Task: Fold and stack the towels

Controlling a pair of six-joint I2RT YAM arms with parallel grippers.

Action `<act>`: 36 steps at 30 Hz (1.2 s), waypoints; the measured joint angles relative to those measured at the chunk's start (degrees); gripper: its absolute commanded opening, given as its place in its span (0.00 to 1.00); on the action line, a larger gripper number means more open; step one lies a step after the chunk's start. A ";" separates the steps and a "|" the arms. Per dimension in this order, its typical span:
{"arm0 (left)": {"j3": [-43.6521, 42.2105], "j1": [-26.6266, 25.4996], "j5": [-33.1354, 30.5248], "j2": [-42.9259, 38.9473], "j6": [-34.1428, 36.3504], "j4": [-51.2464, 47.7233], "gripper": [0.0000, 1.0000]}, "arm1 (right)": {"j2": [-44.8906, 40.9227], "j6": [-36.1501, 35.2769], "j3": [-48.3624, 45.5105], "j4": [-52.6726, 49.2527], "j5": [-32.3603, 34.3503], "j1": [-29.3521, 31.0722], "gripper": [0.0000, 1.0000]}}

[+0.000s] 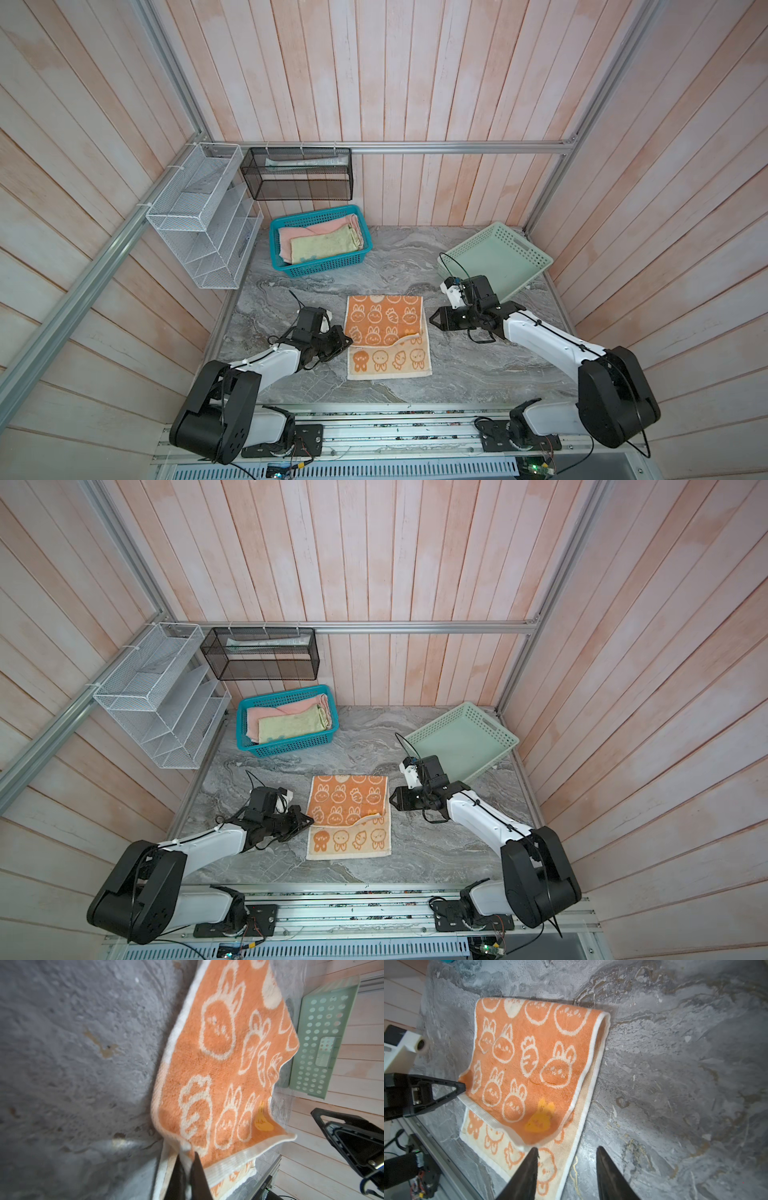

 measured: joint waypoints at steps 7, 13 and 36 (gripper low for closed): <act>0.83 -0.81 -1.03 -0.83 0.11 -0.83 0.01 | 8.37 8.04 5.99 -1.22 -0.90 3.43 0.48; 0.83 -2.08 -1.40 -0.83 0.07 -0.94 0.01 | 9.86 12.90 5.31 -2.43 -1.16 6.05 0.46; 0.79 -2.64 -1.38 -0.81 -0.09 -0.87 0.01 | 10.47 20.09 -1.11 0.07 -1.55 9.31 0.32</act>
